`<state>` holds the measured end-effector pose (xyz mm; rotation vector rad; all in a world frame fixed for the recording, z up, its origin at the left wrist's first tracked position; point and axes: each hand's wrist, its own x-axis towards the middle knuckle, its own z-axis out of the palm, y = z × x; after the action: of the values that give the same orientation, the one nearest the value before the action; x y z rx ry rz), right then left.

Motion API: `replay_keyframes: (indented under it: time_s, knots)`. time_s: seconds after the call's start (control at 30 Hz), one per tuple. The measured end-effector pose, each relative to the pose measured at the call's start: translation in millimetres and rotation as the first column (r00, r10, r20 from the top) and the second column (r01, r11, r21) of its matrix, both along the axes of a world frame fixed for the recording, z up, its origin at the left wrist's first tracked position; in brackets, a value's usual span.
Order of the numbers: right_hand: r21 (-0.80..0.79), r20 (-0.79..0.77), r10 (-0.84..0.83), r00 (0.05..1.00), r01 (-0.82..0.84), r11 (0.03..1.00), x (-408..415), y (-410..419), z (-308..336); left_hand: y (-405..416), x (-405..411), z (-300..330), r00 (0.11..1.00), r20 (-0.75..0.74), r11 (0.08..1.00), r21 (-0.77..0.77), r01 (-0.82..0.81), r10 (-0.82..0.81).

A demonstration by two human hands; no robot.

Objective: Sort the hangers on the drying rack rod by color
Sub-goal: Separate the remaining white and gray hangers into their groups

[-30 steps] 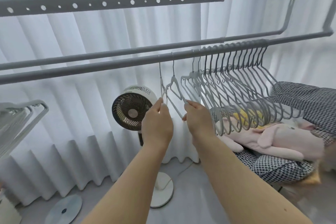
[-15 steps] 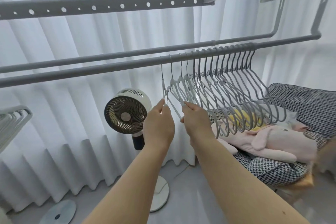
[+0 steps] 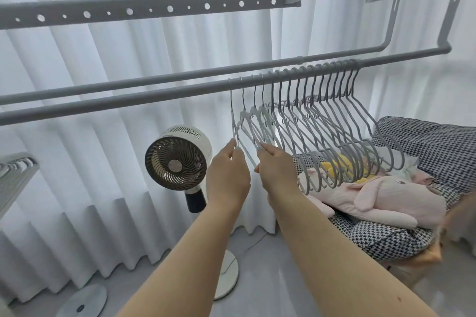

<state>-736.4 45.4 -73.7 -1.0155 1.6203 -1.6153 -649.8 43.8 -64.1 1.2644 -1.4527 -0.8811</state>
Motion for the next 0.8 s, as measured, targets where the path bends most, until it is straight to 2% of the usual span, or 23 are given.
replay_keyframes:
  time_s: [0.8]
  knots:
    - [0.021, -0.042, 0.012, 0.999, -0.011, 1.0, -1.4, 4.6, 2.9, 4.7, -7.2, 4.3, 1.0, 0.02, 1.0, -0.005, -0.001, 0.001]
